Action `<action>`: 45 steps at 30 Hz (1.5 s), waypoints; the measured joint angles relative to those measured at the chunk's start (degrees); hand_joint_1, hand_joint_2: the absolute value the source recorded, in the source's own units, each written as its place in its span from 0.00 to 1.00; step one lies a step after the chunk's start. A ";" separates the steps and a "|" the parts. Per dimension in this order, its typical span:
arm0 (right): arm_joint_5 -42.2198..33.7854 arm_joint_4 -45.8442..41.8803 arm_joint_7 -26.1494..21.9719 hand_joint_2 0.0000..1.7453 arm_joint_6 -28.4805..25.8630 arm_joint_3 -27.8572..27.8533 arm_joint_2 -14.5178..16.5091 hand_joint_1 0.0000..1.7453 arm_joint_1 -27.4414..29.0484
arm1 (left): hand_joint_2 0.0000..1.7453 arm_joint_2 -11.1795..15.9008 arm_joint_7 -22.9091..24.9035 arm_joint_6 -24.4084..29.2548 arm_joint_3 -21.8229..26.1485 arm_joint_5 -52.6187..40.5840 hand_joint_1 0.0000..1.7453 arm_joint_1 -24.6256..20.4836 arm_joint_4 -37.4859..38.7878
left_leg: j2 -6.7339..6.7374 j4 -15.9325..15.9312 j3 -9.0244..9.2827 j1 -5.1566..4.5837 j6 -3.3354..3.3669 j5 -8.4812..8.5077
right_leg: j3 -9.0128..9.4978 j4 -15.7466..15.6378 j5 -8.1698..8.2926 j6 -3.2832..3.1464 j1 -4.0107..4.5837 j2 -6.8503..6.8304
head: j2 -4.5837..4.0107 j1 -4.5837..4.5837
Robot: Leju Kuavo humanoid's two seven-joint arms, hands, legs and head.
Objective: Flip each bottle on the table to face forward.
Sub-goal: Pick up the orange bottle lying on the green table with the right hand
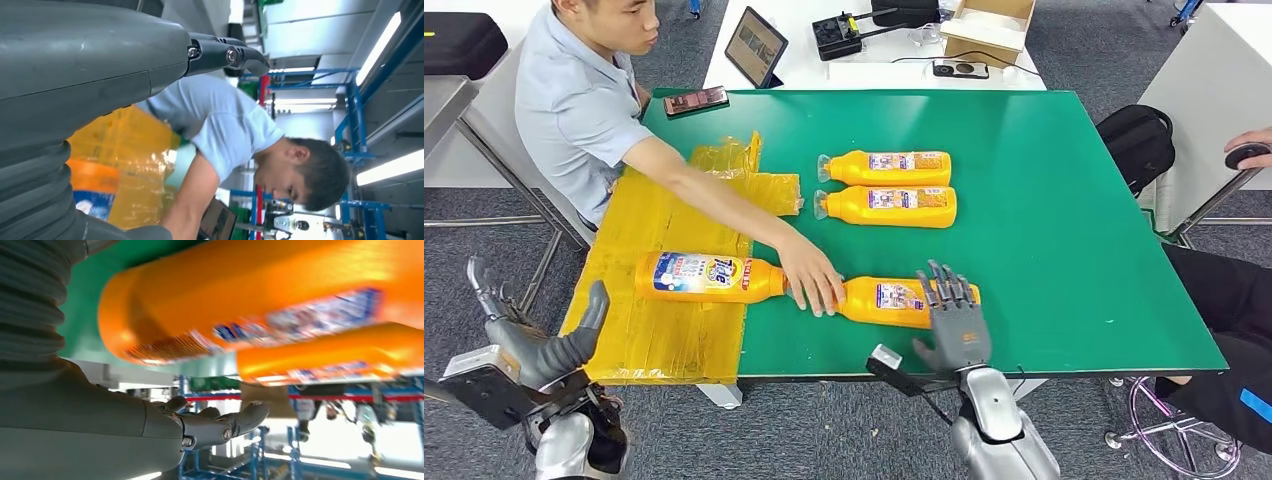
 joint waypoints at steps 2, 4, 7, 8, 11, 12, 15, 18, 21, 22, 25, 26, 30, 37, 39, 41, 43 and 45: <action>0.46 1.84 0.69 1.00 0.03 -0.71 -0.11 0.00 -0.98 | 1.00 -0.07 1.27 -0.24 -0.62 0.00 0.00 0.54 -0.75 | 0.00 0.00 0.00 0.00 0.00 0.01 | 0.00 0.01 0.00 0.00 0.00 0.00 | 0.00 -0.01; 0.58 3.26 1.00 1.00 0.00 -1.23 -0.16 0.00 -1.69 | 1.00 -0.11 1.85 -0.40 -1.05 0.00 0.00 0.89 -1.21 | 0.00 0.00 0.00 0.00 0.00 0.01 | 0.00 0.01 0.00 0.00 0.00 0.00 | 0.00 -0.02; 0.59 4.52 1.14 1.00 -0.03 -1.64 -0.20 0.00 -2.34 | 1.00 -0.15 2.06 -0.48 -1.40 0.00 0.00 1.12 -1.61 | 0.00 0.00 0.00 0.00 0.00 0.01 | 0.00 0.01 0.00 0.00 0.00 0.00 | 0.00 -0.01; 0.59 4.80 1.18 1.00 -0.03 -1.70 -0.20 0.00 -2.53 | 1.00 -0.15 2.10 -0.48 -1.51 0.00 0.00 1.16 -1.70 | 0.00 0.00 0.00 0.00 0.00 0.00 | 0.01 0.01 0.00 0.00 0.00 0.00 | 0.00 -0.01; 0.68 6.05 1.76 1.00 0.73 -1.97 -0.20 0.00 -3.40 | 1.00 -0.16 2.47 -0.50 -1.92 -0.05 0.00 1.18 -1.81 | 0.01 0.00 0.00 0.00 0.00 0.00 | 0.01 0.00 0.00 0.00 0.00 0.00 | 0.00 -0.01; 0.54 6.93 2.01 1.00 1.35 -2.15 -0.20 0.00 -4.06 | 1.00 -0.16 2.81 -0.53 -2.16 -0.15 0.00 1.18 -1.81 | 0.01 0.00 0.01 0.00 0.00 0.00 | 0.00 0.00 0.00 0.00 0.00 0.01 | 0.00 -0.01; -0.75 11.30 2.22 1.00 3.04 -2.94 -0.26 0.47 -7.40 | 1.00 -0.15 4.08 -0.92 -3.49 -0.57 0.00 1.12 -1.81 | 0.05 0.00 0.07 0.00 0.01 0.01 | 0.03 -0.02 0.03 -0.01 0.00 0.01 | 0.00 -0.02; -2.14 16.22 1.65 1.00 5.01 -3.67 -0.43 1.00 -11.25 | 1.00 -0.11 5.09 -1.78 -4.92 -0.58 0.00 0.96 -1.76 | 0.04 0.00 0.13 -0.01 0.06 0.05 | 0.09 -0.03 0.08 0.05 -0.01 0.01 | 0.00 -0.01; -3.98 20.70 0.15 1.00 8.59 -4.26 -0.80 1.00 -15.09 | 1.00 -0.01 5.48 -2.35 -6.10 -0.47 0.00 0.58 -1.56 | 0.05 0.01 0.14 -0.01 0.08 0.09 | 0.10 -0.03 0.15 0.11 -0.01 0.01 | 0.00 -0.01; -4.82 22.10 -0.50 1.00 9.98 -4.44 -0.92 1.00 -16.34 | 1.00 0.03 5.62 -2.56 -6.44 -0.35 0.00 0.36 -1.42 | 0.05 0.01 0.15 -0.01 0.09 0.10 | 0.11 -0.03 0.16 0.11 -0.01 0.01 | 0.00 -0.01; -7.74 25.71 -2.38 1.00 14.40 -5.17 -1.07 1.00 -19.81 | 1.00 0.22 6.70 -3.85 -7.22 0.35 0.00 -0.43 -0.61 | 0.05 0.01 0.26 -0.01 0.09 0.11 | 0.20 -0.03 0.16 0.12 -0.01 0.02 | 0.00 -0.01; -8.61 26.68 -2.79 1.00 15.69 -5.40 -1.09 1.00 -20.77 | 1.00 0.32 7.08 -4.32 -7.48 0.53 0.00 -0.69 -0.21 | 0.05 0.01 0.30 -0.01 0.09 0.11 | 0.23 -0.03 0.16 0.12 -0.01 0.02 | 0.00 -0.01; -11.98 29.17 -4.82 1.00 19.45 -6.12 -1.19 1.00 -23.26 | 1.00 0.71 8.14 -6.02 -8.24 1.06 0.00 -1.40 1.31 | 0.06 0.01 0.41 -0.01 0.08 0.10 | 0.31 -0.04 0.16 0.12 0.00 0.02 | 0.00 -0.01; -27.83 29.38 -22.83 1.00 25.25 -9.04 -0.93 1.00 -21.99 | 1.00 1.21 5.68 -6.20 -9.26 0.99 0.00 -2.02 2.94 | 0.10 0.01 0.49 0.00 0.07 0.07 | 0.39 -0.05 0.17 0.10 0.00 0.03 | 0.00 -0.01; -32.75 27.78 -27.89 1.00 25.88 -9.55 -0.03 1.00 -19.74 | 1.00 1.26 4.67 -6.08 -9.84 0.75 0.00 -2.06 3.04 | 0.09 0.01 0.46 0.00 0.07 0.07 | 0.37 -0.04 0.17 0.10 0.01 0.03 | 0.00 0.00; -36.52 25.30 -30.47 1.00 25.58 -9.62 0.94 1.00 -17.53 | 1.00 1.32 4.49 -6.77 -10.66 0.83 0.00 -2.03 3.06 | 0.08 0.01 0.42 0.01 0.07 0.07 | 0.34 -0.03 0.16 0.11 0.01 0.03 | 0.00 0.00; -40.81 21.78 -32.96 1.00 24.16 -9.48 1.95 1.00 -15.00 | 1.00 1.39 5.77 -9.85 -11.88 2.25 0.00 -1.91 3.24 | 0.01 0.01 0.31 0.01 0.07 0.08 | 0.29 -0.02 0.15 0.12 0.01 0.01 | 0.00 0.00; -44.38 17.57 -35.07 1.00 22.06 -8.98 3.04 1.00 -12.50 | 1.00 1.48 7.49 -14.12 -13.50 4.17 0.00 -1.52 3.84 | -0.03 0.01 0.20 0.01 0.07 0.08 | 0.20 -0.01 0.14 0.12 0.01 0.00 | 0.00 -0.01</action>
